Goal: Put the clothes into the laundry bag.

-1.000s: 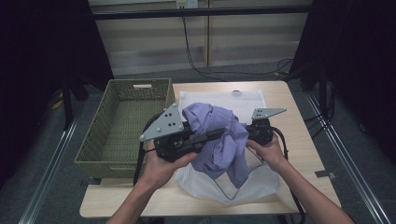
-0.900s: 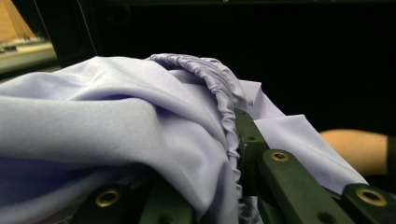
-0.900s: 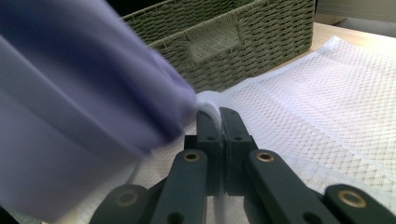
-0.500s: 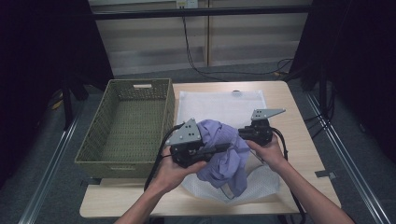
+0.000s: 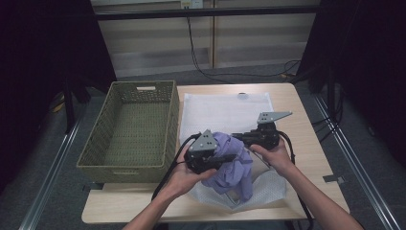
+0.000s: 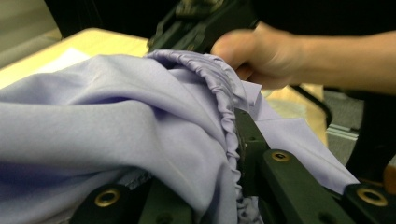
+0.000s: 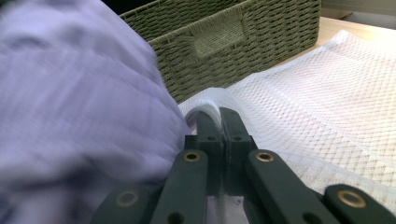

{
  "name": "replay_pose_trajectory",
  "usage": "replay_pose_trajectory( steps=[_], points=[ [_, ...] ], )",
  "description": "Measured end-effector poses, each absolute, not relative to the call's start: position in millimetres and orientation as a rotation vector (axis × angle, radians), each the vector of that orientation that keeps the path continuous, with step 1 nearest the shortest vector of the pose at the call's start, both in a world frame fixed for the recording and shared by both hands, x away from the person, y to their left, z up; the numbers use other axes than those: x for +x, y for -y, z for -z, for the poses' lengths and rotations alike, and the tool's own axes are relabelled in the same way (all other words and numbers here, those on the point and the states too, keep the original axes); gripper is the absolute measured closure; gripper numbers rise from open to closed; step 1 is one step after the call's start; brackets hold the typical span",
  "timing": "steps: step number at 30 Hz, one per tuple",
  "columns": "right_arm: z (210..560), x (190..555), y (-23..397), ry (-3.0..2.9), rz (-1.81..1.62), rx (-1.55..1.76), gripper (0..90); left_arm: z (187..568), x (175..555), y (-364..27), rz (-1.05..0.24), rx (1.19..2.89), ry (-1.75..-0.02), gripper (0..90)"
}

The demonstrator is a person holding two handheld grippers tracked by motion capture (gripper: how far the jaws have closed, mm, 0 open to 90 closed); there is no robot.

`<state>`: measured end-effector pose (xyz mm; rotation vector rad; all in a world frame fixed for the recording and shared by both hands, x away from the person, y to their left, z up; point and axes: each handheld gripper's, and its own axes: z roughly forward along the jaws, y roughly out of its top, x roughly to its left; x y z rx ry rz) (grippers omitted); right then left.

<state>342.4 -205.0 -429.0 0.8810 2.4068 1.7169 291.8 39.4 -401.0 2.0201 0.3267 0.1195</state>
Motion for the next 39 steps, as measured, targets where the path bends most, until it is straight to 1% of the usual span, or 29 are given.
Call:
replay_pose_trajectory(
  steps=[8, 19, 27, 34, 39],
  points=[
    [431.6, 342.8, 204.1, -2.432, -1.687, 0.883, 88.8, 413.1, 301.5, -32.2, -0.112, 2.057, -0.340, 79.9],
    [432.2, 341.7, 204.1, -2.433, -1.685, 0.883, 88.8, 437.4, 313.3, -28.8, -0.096, 2.148, -0.377, 79.7],
    [428.7, 339.4, 204.5, -2.427, -1.692, 0.867, 88.7, 445.5, 313.2, -24.8, -0.110, 2.182, -0.359, 79.6],
    [427.0, 338.6, 204.2, -2.422, -1.699, 0.864, 88.7, 460.0, 312.3, -18.3, -0.103, 2.221, -0.361, 79.3],
    [425.6, 339.0, 205.3, -2.414, -1.707, 0.861, 88.6, 473.1, 313.1, -15.2, -0.113, 2.280, -0.371, 78.7]
  ],
)
